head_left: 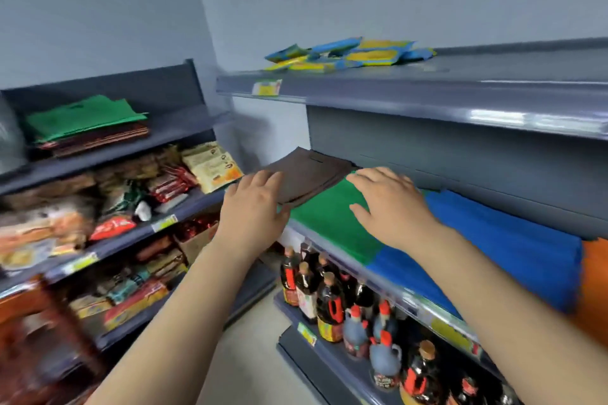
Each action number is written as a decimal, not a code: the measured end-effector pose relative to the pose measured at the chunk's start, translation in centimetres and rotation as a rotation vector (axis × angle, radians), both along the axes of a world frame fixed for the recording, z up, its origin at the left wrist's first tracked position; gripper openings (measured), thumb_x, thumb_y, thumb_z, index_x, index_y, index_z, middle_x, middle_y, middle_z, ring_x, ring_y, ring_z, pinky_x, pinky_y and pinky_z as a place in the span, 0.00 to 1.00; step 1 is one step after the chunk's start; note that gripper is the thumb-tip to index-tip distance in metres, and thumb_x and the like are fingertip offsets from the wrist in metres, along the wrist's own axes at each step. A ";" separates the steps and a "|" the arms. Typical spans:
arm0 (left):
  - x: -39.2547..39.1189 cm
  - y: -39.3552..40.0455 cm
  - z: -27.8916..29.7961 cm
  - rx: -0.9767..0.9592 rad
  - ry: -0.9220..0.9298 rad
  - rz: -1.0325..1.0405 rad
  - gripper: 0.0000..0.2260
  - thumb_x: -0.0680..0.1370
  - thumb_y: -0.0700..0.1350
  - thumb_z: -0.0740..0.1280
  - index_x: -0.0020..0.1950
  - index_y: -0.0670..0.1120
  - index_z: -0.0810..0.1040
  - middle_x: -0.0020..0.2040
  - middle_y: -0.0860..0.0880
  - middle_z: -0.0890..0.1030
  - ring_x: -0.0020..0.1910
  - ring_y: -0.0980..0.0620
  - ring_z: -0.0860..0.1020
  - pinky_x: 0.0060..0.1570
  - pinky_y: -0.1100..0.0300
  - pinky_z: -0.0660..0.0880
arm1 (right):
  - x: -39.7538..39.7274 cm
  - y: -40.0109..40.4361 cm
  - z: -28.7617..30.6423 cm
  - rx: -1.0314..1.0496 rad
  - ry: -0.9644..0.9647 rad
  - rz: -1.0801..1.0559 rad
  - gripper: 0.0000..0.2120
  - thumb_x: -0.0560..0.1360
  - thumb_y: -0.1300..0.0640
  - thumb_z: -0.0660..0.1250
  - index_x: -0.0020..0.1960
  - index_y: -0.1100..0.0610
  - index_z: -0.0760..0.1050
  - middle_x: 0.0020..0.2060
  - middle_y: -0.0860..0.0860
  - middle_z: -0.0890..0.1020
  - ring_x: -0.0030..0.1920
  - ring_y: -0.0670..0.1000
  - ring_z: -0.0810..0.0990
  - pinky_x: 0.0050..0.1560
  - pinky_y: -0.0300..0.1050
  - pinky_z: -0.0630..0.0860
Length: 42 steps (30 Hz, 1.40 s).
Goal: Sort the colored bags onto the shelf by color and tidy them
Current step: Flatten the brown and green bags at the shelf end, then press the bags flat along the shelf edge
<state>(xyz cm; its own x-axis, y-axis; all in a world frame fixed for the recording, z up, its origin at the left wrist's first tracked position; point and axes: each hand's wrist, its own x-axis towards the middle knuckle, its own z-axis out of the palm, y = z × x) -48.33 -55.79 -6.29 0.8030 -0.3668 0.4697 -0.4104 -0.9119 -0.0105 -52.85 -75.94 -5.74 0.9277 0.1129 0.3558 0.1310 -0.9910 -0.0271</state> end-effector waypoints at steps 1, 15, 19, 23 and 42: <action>0.7 2.1 0.4 0.010 -0.008 0.045 0.22 0.73 0.48 0.69 0.66 0.43 0.73 0.60 0.43 0.77 0.59 0.39 0.74 0.53 0.47 0.70 | 1.4 1.9 0.5 -0.011 -0.012 0.038 0.23 0.79 0.49 0.59 0.72 0.52 0.61 0.70 0.47 0.66 0.70 0.51 0.62 0.66 0.46 0.60; 9.7 26.6 4.4 0.107 -0.057 0.507 0.24 0.80 0.55 0.57 0.75 0.50 0.58 0.73 0.52 0.64 0.72 0.48 0.62 0.68 0.53 0.59 | 19.0 26.3 3.8 -0.006 -0.090 0.437 0.22 0.79 0.50 0.57 0.72 0.52 0.62 0.70 0.47 0.67 0.70 0.51 0.62 0.67 0.49 0.61; 12.4 31.4 4.9 0.106 -0.065 0.574 0.23 0.80 0.54 0.57 0.75 0.50 0.58 0.72 0.52 0.64 0.71 0.49 0.62 0.67 0.54 0.58 | 23.2 31.2 3.9 0.007 -0.093 0.511 0.22 0.80 0.50 0.57 0.72 0.51 0.62 0.71 0.47 0.66 0.71 0.50 0.61 0.69 0.47 0.59; 15.7 34.8 5.1 0.094 -0.054 0.630 0.23 0.80 0.54 0.56 0.75 0.50 0.59 0.72 0.53 0.65 0.71 0.50 0.62 0.67 0.54 0.59 | 27.8 35.2 4.2 -0.003 -0.092 0.565 0.21 0.80 0.50 0.57 0.72 0.51 0.62 0.70 0.47 0.67 0.71 0.50 0.62 0.70 0.47 0.59; 35.0 46.3 3.6 -0.047 -0.050 0.811 0.22 0.80 0.50 0.59 0.74 0.49 0.63 0.70 0.52 0.68 0.69 0.50 0.66 0.67 0.57 0.61 | 53.6 50.2 4.5 0.100 -0.027 0.862 0.22 0.81 0.48 0.55 0.73 0.53 0.62 0.71 0.48 0.67 0.71 0.49 0.64 0.69 0.44 0.60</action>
